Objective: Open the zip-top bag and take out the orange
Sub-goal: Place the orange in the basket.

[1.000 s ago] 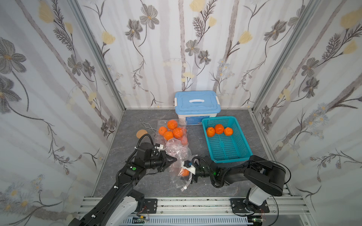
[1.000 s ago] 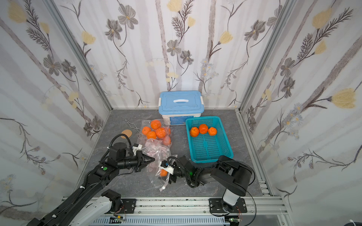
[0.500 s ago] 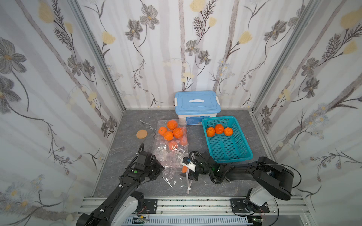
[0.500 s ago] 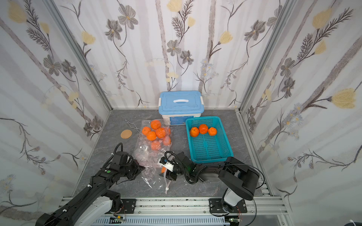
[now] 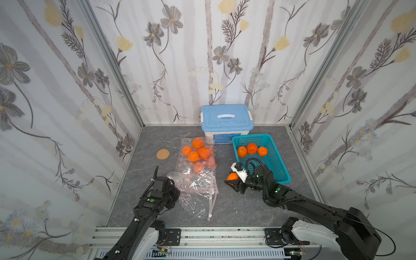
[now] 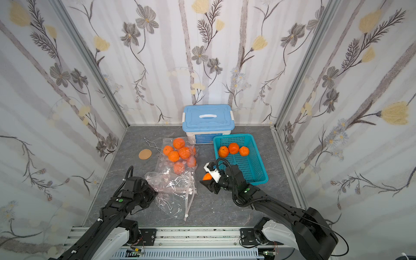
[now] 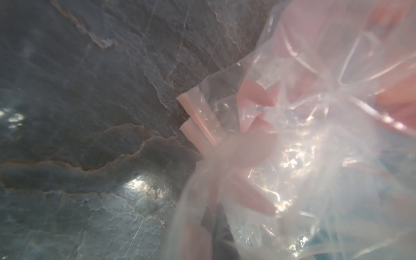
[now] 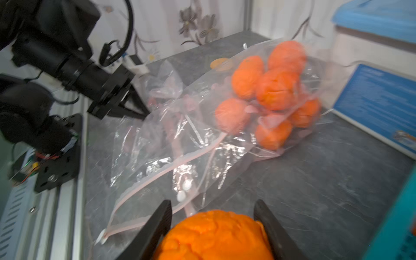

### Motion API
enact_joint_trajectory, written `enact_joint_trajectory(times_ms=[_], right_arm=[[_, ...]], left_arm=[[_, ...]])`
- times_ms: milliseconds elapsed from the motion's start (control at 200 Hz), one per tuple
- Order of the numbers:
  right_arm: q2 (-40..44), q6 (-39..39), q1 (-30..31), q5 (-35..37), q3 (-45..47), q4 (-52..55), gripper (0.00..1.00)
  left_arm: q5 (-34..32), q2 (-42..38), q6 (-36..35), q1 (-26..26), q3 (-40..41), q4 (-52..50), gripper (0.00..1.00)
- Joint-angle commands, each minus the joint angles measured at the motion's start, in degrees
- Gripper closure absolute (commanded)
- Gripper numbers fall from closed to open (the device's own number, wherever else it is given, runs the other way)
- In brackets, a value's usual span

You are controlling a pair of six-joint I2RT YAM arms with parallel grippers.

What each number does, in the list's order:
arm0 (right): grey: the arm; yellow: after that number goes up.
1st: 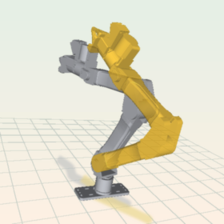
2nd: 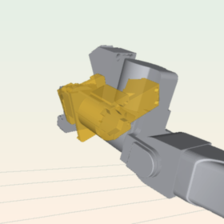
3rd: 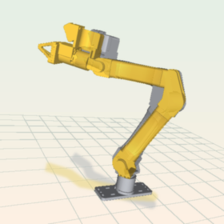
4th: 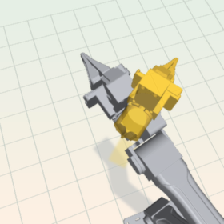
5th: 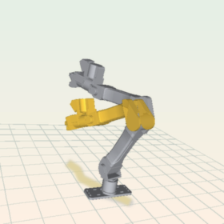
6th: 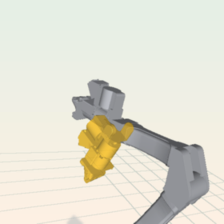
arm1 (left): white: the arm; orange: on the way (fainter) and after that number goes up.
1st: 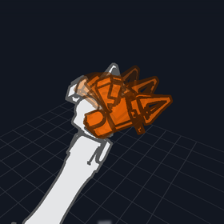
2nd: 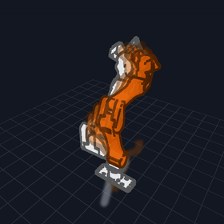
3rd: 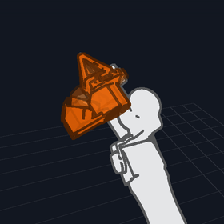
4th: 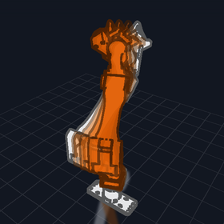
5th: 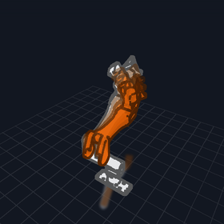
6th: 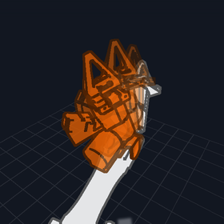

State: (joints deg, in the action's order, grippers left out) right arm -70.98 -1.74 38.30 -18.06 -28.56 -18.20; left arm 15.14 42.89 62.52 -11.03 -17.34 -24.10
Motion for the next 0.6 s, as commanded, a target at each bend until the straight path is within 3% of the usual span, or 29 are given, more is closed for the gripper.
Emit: enact_joint_trajectory(times_ms=[0, 205, 595], right_arm=[[1.32, 7.30, -6.73, 5.77, -0.39, -0.61, 0.52], [-6.61, 12.75, -12.72, 15.94, -3.81, 4.46, 0.49], [-27.15, 22.38, -15.52, 17.54, -13.69, 3.62, 0.43]], left_arm=[[0.68, 0.00, -0.98, 0.13, 0.47, 1.02, 1.00], [1.81, 1.89, -2.05, 0.13, 0.28, 2.37, 1.00], [2.55, 3.77, -2.67, 0.16, 0.30, 3.55, 1.00]])
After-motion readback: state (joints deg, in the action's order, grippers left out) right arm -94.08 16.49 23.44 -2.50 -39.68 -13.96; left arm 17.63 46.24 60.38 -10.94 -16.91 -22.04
